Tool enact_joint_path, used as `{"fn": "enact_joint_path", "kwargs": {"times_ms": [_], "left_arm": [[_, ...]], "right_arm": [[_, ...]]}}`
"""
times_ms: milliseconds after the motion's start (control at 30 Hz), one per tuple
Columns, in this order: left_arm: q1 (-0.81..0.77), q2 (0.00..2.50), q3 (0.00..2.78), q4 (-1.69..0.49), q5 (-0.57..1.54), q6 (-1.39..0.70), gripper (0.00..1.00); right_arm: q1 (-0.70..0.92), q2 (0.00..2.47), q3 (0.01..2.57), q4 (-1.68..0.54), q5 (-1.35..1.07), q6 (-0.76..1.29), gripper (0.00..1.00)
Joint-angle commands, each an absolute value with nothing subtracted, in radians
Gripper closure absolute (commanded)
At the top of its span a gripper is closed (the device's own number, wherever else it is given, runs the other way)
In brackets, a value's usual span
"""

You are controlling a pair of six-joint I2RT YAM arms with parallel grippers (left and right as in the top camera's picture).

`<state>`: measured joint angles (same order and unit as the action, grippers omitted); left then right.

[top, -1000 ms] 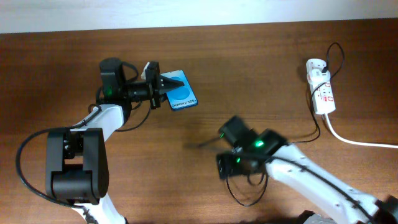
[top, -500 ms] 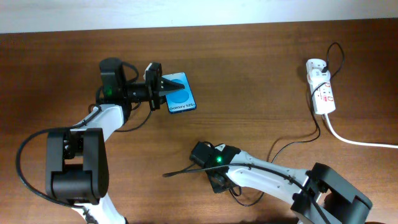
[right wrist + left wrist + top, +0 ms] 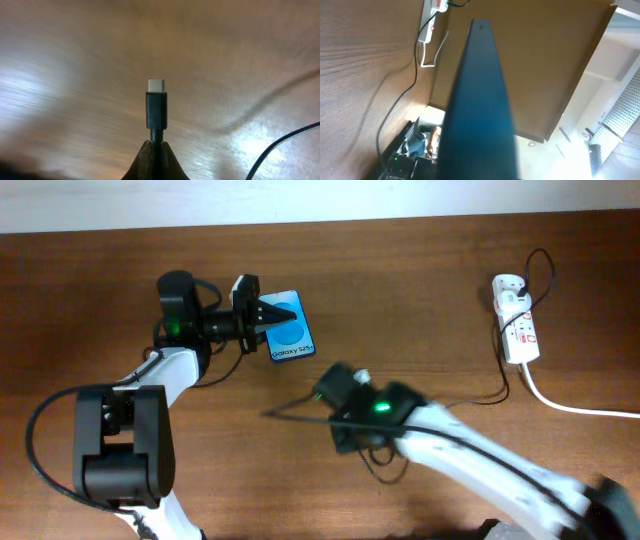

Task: Plug charger to phone and switch on socket
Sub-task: 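Pick up the black USB-C cable end with right gripper, then align the cable plug under the phone's bottom port with right gripper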

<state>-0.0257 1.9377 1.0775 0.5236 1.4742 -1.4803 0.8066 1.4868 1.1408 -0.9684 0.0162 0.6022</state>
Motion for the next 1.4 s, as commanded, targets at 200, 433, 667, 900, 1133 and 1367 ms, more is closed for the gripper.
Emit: {"fn": "enact_joint_path", "kwargs": {"times_ms": [200,433,667,900,1133,1367], "left_arm": [[-0.075,1.935,1.097,0.871,1.477,-1.521,1.0],[-0.087,1.935,1.097,0.987,1.412,-1.505,1.0],[-0.087,1.935,1.097,0.986,1.364,-1.493,1.0],[-0.088,1.935,1.097,0.986,1.372,-1.463,1.0],[-0.123,1.935,1.097,0.986,1.341,-1.464,1.0],[-0.124,1.935,1.097,0.986,1.343,-1.499,1.0]], "right_arm": [[0.675,1.254,1.175,-0.805,-0.275,0.58,0.96],[0.675,1.394,1.175,-0.661,-0.268,0.511,0.96],[0.786,1.394,1.175,-0.644,-0.021,0.433,0.96],[0.801,1.394,1.234,-0.701,0.11,0.419,0.96],[0.8,1.394,1.234,-0.677,0.094,0.419,0.95],[0.798,1.394,1.234,-0.682,0.09,0.445,0.96]]}}
